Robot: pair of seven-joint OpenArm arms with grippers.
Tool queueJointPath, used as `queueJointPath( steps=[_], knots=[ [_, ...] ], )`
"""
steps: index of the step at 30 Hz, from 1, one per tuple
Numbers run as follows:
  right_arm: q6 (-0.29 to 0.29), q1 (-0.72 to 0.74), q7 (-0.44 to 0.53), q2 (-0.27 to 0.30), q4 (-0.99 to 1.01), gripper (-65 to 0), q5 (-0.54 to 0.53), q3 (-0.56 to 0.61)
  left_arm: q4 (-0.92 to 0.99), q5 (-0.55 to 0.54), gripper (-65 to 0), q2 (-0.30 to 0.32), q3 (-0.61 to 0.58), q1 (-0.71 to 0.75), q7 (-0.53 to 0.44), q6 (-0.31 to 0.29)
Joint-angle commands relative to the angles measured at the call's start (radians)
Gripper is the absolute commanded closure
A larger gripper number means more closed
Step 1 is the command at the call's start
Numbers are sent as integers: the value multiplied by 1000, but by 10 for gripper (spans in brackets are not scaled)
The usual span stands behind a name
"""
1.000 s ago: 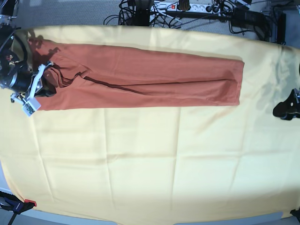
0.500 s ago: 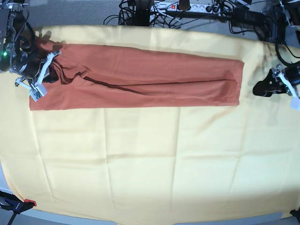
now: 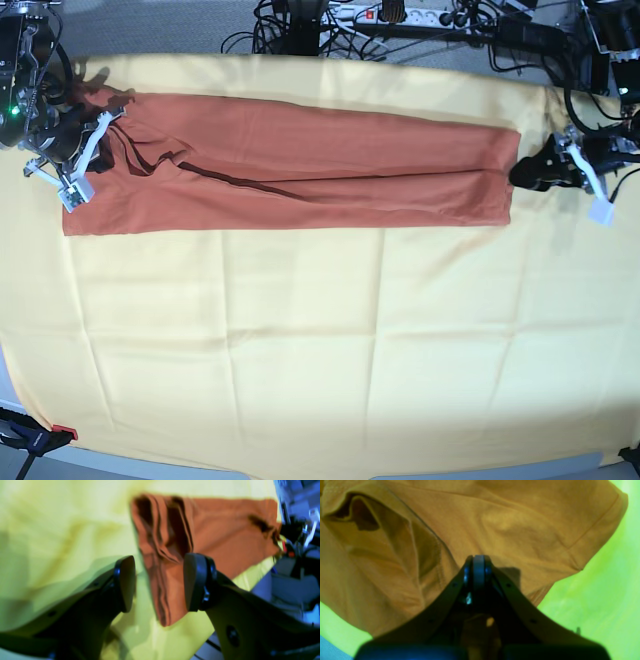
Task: Fold the T-shirt properly
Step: 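Grasp the folded strip's end with the left gripper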
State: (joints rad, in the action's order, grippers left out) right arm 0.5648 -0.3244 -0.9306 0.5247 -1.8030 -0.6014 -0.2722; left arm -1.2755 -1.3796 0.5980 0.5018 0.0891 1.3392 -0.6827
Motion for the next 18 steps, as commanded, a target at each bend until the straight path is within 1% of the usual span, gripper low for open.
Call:
queueJointPath(
  steps=[1,4,7,11,14,18],
  knots=[
    [-1,6,15,18,-11,0,-1,-10,-14,-23,-332,23,-8,-12,-6,-7],
    [-1,5,13,18,-11,0,-1,-10,-14,-23,-332,22,-44,-12,-8,-13],
    [-1,5,11,18,-11,0,-3,-10,-14,-8,-332,21,-51,-12,-15,-13],
    [-1,5,11,18,-11,0,-3,-10,-14,107,-332,23,-47,-12,-88,-12],
    [-1,5,11,18,-11,0,-3,-10,-14,159,-332,22,-47,-11,-94,-11],
    [-1,6,12,18,-11,0,-4,-10,-14,198,-332,21,-47,-11,-112,34]
  ],
)
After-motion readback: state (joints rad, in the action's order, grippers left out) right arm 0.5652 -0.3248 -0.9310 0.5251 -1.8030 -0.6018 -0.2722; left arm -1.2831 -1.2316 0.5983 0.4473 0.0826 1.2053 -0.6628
